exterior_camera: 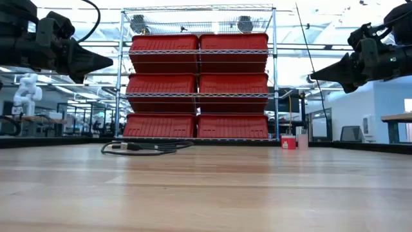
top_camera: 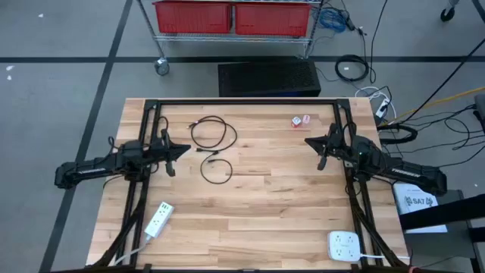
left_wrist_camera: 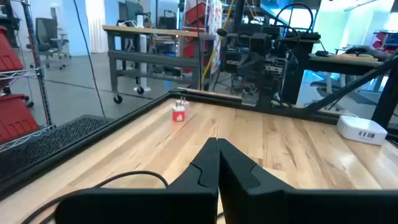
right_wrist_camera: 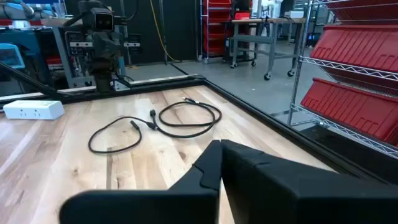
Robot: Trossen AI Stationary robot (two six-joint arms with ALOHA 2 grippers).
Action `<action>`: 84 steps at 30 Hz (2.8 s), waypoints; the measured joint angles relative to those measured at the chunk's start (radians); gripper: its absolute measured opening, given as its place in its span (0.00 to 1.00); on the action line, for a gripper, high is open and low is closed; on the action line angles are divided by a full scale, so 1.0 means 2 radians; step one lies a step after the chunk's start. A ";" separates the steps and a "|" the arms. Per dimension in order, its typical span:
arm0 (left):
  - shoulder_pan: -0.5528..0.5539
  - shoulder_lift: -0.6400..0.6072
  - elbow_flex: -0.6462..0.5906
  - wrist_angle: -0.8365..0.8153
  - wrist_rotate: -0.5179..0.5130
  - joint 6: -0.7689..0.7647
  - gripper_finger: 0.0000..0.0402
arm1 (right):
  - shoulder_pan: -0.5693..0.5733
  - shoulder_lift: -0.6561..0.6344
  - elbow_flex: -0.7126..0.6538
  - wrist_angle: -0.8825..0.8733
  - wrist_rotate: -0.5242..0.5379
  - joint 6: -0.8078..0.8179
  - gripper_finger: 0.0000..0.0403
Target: Insert USB
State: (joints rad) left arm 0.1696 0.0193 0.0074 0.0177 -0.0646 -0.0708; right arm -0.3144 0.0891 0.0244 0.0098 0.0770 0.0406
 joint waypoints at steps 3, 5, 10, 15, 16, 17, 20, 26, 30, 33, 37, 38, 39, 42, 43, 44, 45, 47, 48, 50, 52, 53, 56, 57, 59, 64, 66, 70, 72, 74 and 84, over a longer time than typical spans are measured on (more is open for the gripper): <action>0.000 0.000 0.000 0.000 0.000 0.000 0.00 | 0.000 0.000 0.000 0.000 0.000 0.000 0.00; 0.000 0.000 0.000 0.000 0.000 0.000 0.00 | 0.000 0.000 0.000 0.000 0.000 0.000 0.00; 0.000 0.000 0.000 0.000 0.000 0.000 0.00 | 0.000 0.000 0.000 0.000 0.000 0.000 0.00; 0.000 0.000 0.000 0.000 0.000 0.000 0.00 | 0.000 0.000 0.000 0.000 0.000 0.000 0.00; 0.000 0.000 0.000 0.000 0.000 0.000 0.00 | 0.000 0.000 0.000 0.000 0.000 0.000 0.00; 0.000 0.000 0.000 0.000 0.000 0.000 0.00 | 0.000 0.000 0.000 0.000 0.000 0.000 0.00; 0.000 0.000 0.000 0.000 0.000 0.000 0.00 | 0.000 0.000 0.000 0.000 0.000 0.000 0.00; 0.000 0.000 0.000 0.000 0.000 0.000 0.00 | 0.000 0.000 0.000 0.000 0.000 0.000 0.00; 0.000 0.000 0.000 0.000 0.000 0.000 0.00 | 0.000 0.000 0.000 0.000 0.000 0.000 0.00; 0.000 0.000 0.000 0.000 0.000 0.000 0.00 | 0.000 0.000 0.000 0.000 0.000 0.000 0.00; 0.000 0.000 0.000 0.000 0.000 0.000 0.00 | 0.000 0.000 0.000 0.000 0.000 0.000 0.00; 0.000 0.000 0.000 0.000 0.000 0.000 0.00 | 0.000 0.000 0.000 0.000 0.000 0.000 0.00; 0.000 0.000 0.000 0.000 0.000 0.000 0.00 | 0.000 0.000 0.000 0.000 0.000 0.000 0.00; 0.000 0.000 0.000 0.000 0.000 0.000 0.00 | 0.000 0.000 0.000 0.000 0.000 0.000 0.00; 0.000 0.000 0.000 0.000 0.000 0.000 0.00 | 0.000 0.000 0.000 0.000 0.000 0.000 0.00; 0.000 0.000 0.000 0.000 0.000 0.000 0.00 | 0.000 0.000 0.000 0.000 0.000 0.000 0.00; 0.000 0.000 0.000 0.000 0.000 0.000 0.00 | 0.000 0.000 0.000 0.000 0.000 0.000 0.00; 0.000 0.000 0.000 0.000 0.000 0.000 0.00 | 0.000 0.000 0.000 0.000 0.000 0.000 0.00; 0.000 0.000 0.000 0.000 0.000 0.000 0.00 | 0.000 0.000 0.000 0.000 0.000 0.000 0.00; 0.000 0.000 0.000 0.000 0.000 0.000 0.00 | 0.000 0.000 0.000 0.002 0.000 0.000 0.00; 0.000 0.000 0.000 0.000 0.000 0.000 0.00 | 0.000 0.000 0.000 0.009 0.000 0.007 0.00; 0.000 0.000 0.000 0.000 0.000 0.000 0.00 | 0.000 0.000 0.000 0.010 0.000 0.019 0.00; 0.000 0.000 0.000 0.000 0.000 0.000 0.00 | 0.000 0.000 0.000 0.013 0.000 0.055 0.00; 0.000 0.000 0.000 0.000 0.000 0.000 0.00 | 0.000 0.000 0.000 0.021 0.000 0.060 0.00; 0.000 0.000 0.000 0.000 0.000 0.000 0.00 | 0.000 0.000 0.000 0.042 0.000 0.059 0.00; 0.000 0.000 0.000 0.000 0.000 0.000 0.00 | 0.000 0.000 0.000 0.094 0.000 0.042 0.00; 0.000 0.000 0.000 0.000 0.000 0.000 0.00 | 0.000 0.000 0.000 0.115 0.000 0.039 0.00; 0.000 0.000 0.000 0.000 0.000 0.000 0.00 | 0.000 0.000 0.000 0.140 -0.002 0.058 0.00; 0.000 0.000 0.000 0.000 0.000 0.000 0.00 | 0.000 0.000 0.000 0.139 -0.002 0.063 0.00; 0.000 0.000 0.000 0.000 0.000 0.000 0.00 | 0.000 0.003 0.000 0.140 -0.002 0.063 0.00; 0.000 0.000 0.000 0.000 0.000 0.000 0.00 | 0.000 0.070 0.000 0.139 0.039 0.066 0.00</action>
State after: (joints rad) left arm 0.1696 0.0193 0.0071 0.0180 -0.0643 -0.0708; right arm -0.3144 0.2296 0.0242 0.2871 0.1543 0.1719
